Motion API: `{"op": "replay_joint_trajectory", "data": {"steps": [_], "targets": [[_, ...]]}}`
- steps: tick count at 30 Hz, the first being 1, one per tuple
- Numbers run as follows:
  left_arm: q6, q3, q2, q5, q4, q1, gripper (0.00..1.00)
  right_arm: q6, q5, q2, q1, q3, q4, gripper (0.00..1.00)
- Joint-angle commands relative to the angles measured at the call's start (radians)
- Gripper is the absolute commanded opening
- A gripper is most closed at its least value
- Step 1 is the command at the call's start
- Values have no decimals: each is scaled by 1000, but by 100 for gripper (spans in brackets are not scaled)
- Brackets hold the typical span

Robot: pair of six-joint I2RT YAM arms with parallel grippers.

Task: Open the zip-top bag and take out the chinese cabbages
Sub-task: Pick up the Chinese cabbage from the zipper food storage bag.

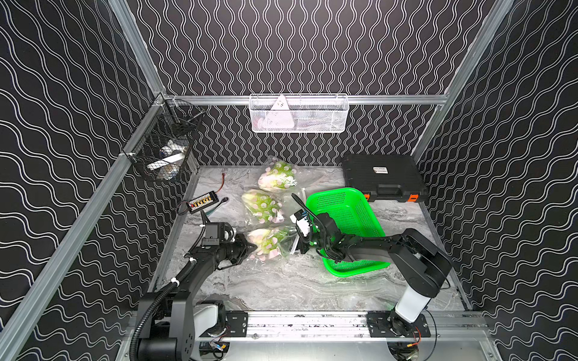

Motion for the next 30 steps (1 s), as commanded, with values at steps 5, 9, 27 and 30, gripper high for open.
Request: {"op": "replay_joint_trajectory", "data": {"steps": [5,9,27,30], "targets": [[31,15,-7,-30,-44,0,0,43,-60,64,2,72,-92,71],[36,11,-6,-38,-48,0,0,51,-93,109,11,110,-89,62],[53,7,36,-43,-49,0,0,-34,-95,100,-1,47,-107,30],[52,7,43,-41,-44,0,0,-12,-125,109,-18,33,-49,28]]}}
